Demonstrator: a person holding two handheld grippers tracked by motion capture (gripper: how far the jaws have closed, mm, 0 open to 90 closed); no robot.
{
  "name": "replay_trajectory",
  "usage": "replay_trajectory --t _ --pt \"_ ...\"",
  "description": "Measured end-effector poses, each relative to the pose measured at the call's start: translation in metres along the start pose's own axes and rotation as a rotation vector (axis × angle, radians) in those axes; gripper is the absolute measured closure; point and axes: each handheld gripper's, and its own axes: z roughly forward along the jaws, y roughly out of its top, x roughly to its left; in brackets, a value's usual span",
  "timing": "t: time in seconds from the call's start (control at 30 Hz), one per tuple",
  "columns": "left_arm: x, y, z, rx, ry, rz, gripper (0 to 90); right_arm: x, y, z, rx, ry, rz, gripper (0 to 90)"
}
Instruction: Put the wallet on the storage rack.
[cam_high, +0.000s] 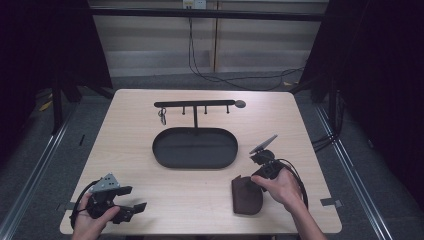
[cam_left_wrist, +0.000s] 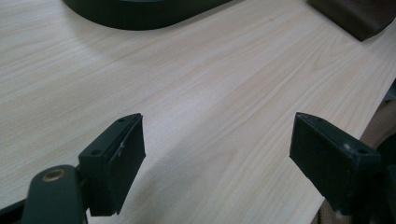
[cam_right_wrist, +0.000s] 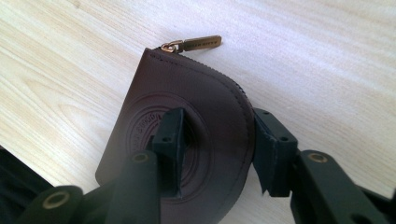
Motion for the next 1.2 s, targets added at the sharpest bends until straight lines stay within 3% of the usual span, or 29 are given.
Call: replay_trajectory --t 0.4,0.6,1.2 --pt "0.001 -0.001 -0.002 -0.01 0.007 -0.003 18.0 0.008 0.004 -0.013 -0.017 -0.017 -0.003 70.5" --pt "0.001 -0.001 -0.002 -0.006 0.004 -0.002 18.0 0.01 0.005 -0.02 -0.035 0.007 -0.01 76.3" --pt "0.002 0.0 -0.002 -0.013 -0.001 -0.008 18.0 0.006 0.003 -0.045 -0.043 -0.046 0.001 82.1"
